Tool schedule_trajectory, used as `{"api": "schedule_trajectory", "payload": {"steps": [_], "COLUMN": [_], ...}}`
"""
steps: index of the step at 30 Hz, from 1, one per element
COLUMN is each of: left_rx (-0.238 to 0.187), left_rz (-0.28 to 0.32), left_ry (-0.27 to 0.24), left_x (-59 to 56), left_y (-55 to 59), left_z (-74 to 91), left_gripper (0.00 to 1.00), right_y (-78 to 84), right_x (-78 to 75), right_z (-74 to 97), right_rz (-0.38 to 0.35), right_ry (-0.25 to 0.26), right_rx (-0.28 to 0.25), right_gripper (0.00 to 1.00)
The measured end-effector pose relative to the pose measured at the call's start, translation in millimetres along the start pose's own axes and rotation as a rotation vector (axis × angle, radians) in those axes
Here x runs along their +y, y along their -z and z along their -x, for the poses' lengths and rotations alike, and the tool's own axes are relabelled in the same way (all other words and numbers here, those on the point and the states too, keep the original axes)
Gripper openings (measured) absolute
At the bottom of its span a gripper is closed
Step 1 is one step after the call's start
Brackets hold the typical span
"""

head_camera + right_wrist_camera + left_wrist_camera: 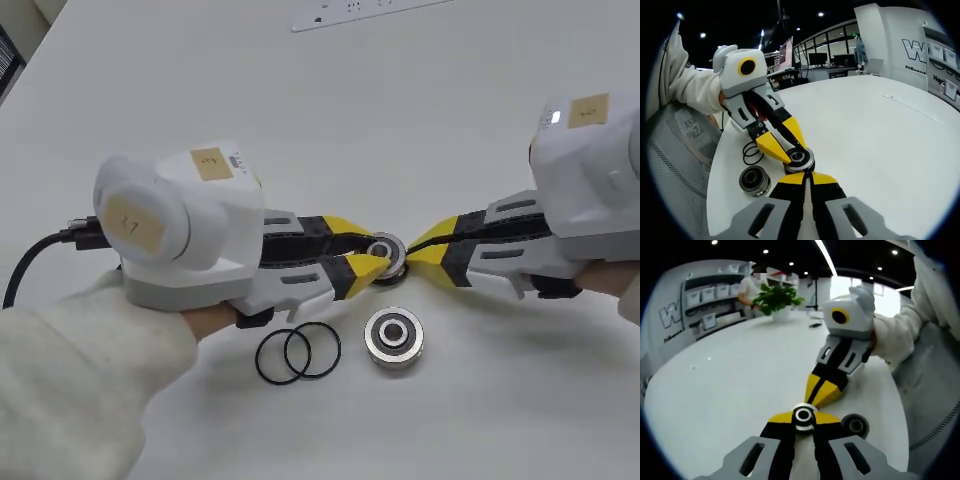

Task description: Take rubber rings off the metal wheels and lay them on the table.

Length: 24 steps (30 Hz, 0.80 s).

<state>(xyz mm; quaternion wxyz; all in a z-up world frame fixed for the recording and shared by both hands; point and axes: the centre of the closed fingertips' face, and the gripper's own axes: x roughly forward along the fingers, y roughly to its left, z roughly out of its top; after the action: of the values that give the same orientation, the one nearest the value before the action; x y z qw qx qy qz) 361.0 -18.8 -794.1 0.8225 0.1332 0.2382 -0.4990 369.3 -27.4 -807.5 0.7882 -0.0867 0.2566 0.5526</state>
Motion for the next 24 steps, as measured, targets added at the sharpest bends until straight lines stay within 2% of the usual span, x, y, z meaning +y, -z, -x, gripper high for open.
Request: {"api": "schedule_trajectory", "payload": {"steps": [2, 4, 9, 10, 12, 16, 18, 19, 20, 22, 23, 24], "left_rx": [0.000, 0.001, 0.004, 0.004, 0.005, 0.005, 0.007, 0.009, 0.009, 0.007, 0.007, 0.007], "left_rz": [0.000, 0.001, 0.008, 0.008, 0.006, -0.031, -0.032, -0.037, -0.041, -0.040, -0.041, -0.043], "left_ry": [-0.001, -0.001, 0.000, 0.000, -0.001, 0.003, 0.006, 0.006, 0.006, 0.007, 0.007, 0.008], "left_x": [0.3, 0.7, 1.5, 1.6, 1.8, 0.9, 0.5, 0.2, 0.2, 0.2, 0.1, 0.3], "left_y": [0.2, 0.5, 1.2, 1.2, 1.4, 2.5, 2.7, 2.9, 2.9, 2.9, 2.8, 2.9], "left_z": [-0.2, -0.4, -0.6, -0.7, -0.6, 0.1, 0.6, 0.8, 0.9, 1.1, 1.1, 1.1], "left_gripper": [0.14, 0.14, 0.13, 0.13, 0.13, 0.13, 0.13, 0.13, 0.13, 0.13, 0.13, 0.13], "right_y": [0.2, 0.4, 1.1, 1.9, 2.2, 1.4, 2.5, 2.2, 1.9, 0.8, 0.0, -1.3], "right_x": [-0.1, -1.1, -1.4, -1.4, -2.6, -1.8, -6.1, -9.6, -11.4, -16.3, -16.2, -11.8], "right_z": [0.3, 0.2, -1.0, -0.8, -0.7, -0.4, 1.3, 3.9, 5.6, 10.1, 11.4, 11.6], "right_rz": [-0.003, -0.046, -0.080, -0.132, -0.167, -0.154, -0.141, -0.169, -0.174, -0.229, -0.239, -0.245], "right_ry": [-0.001, -0.005, -0.015, -0.005, 0.016, 0.041, 0.065, 0.083, 0.078, 0.082, 0.071, 0.036], "right_rx": [0.002, 0.011, 0.032, 0.036, 0.034, 0.036, 0.041, 0.033, 0.030, 0.006, -0.006, -0.016], "right_gripper": [0.01, 0.01, 0.00, 0.00, 0.00, 0.00, 0.00, 0.00, 0.00, 0.00, 0.00, 0.00]}}
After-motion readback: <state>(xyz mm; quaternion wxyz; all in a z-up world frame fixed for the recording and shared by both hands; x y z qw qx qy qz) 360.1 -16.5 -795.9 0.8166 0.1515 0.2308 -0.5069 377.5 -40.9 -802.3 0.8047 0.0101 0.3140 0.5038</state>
